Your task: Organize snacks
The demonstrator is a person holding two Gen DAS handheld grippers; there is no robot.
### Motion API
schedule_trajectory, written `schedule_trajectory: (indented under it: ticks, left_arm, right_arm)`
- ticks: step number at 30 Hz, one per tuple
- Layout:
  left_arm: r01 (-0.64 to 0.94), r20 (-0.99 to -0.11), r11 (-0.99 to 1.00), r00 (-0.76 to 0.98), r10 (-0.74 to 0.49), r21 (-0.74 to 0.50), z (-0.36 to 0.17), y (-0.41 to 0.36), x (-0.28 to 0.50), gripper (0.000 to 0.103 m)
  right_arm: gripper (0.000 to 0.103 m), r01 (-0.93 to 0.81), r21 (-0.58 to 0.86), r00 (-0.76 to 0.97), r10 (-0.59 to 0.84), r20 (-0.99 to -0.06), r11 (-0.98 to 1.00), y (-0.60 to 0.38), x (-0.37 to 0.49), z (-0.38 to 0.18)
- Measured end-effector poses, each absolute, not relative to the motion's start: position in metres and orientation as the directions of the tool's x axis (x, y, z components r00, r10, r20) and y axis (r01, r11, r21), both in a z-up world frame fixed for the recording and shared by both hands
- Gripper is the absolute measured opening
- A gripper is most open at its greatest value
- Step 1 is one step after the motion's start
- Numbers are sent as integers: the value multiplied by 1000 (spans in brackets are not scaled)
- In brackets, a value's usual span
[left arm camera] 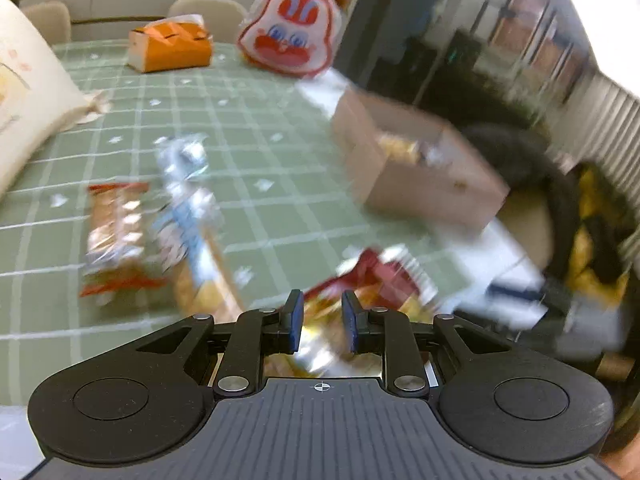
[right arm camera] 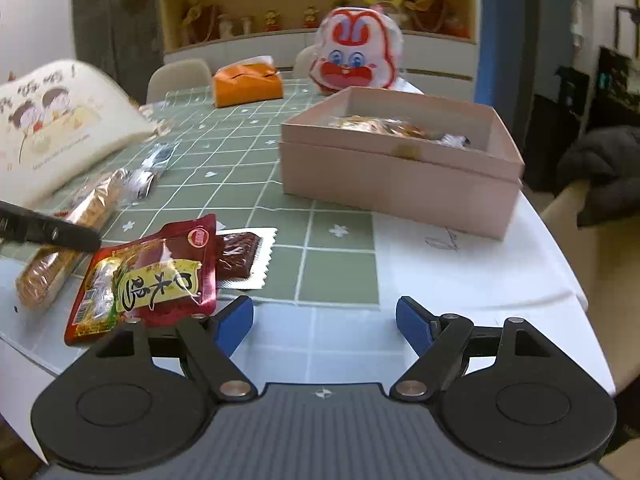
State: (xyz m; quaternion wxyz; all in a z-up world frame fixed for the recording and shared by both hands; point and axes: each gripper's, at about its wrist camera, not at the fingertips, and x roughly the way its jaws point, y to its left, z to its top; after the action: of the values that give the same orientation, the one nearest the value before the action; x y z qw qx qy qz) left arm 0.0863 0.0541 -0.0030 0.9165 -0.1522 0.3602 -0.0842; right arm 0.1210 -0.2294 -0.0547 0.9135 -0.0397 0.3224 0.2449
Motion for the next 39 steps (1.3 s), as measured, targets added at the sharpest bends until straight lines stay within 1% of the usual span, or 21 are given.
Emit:
schedule_trajectory:
  ticks: [2,5,6,7,8,9,11,14,18,20,22,23,26,28,32,37,39]
  left_arm:
    - [61,-615,932,735,-285,-358,0,56,99,24]
    - [36,-638,943,728,-252,-332,-5,56,124,24]
    - [28,-652,942,715,-253,-334,-8,58,130,24]
    - [24,-667,941,699,-257,-338,-12,57,135,24]
    - [27,-679,940,684,-266,-341,-17,56,139,24]
    - [34,-689,936,668,-282,-350,-21,56,140,24]
    - [56,-689,923,648,-324,-382,-24,55,135,25]
    - [71,-683,907,634,-362,-415,-25,53,124,28]
    - [133,-642,843,590,-489,-521,-25,47,110,30]
    - [156,-633,842,593,-498,-517,-24,42,105,31]
    - [153,-635,856,610,-474,-493,-26,38,102,30]
    - [141,-639,873,629,-443,-466,-26,37,100,29]
    - [92,-660,927,677,-325,-362,-23,39,94,29]
    - [66,-666,937,686,-292,-343,-23,45,88,28]
    - [51,-651,928,699,-297,-369,-22,48,74,28]
    - [71,-643,921,695,-322,-384,-26,41,66,28]
    - [74,-642,922,697,-321,-380,-27,40,65,28]
  right_arm:
    - [79,-487,117,673,457,-581,866,-235,113,-48]
    - [77,-529,161,666,526,-530,833,-236,97,-36]
    - [69,-551,181,644,553,-529,815,-232,95,-34]
    - [57,-577,201,608,581,-542,792,-227,96,-35]
    - [53,-596,210,573,594,-565,775,-222,98,-37]
    - [51,-603,202,555,588,-588,771,-217,100,-39]
    - [51,-588,155,569,542,-619,794,-211,106,-46]
    - [51,-564,141,583,513,-630,814,-213,116,-46]
    - [51,-524,75,628,444,-640,849,-215,123,-48]
    - [51,-516,59,640,431,-636,854,-217,126,-51]
    - [51,-522,74,633,444,-635,850,-217,130,-51]
    - [51,-534,100,618,468,-631,840,-217,130,-50]
    - [51,-601,161,556,554,-619,783,-208,126,-49]
    - [51,-641,163,533,588,-608,750,-202,121,-45]
    - [53,-620,138,579,569,-584,773,-185,131,-33]
    - [53,-584,148,547,522,-654,798,-158,166,-43]
    - [53,-597,109,559,509,-655,795,-157,166,-46]
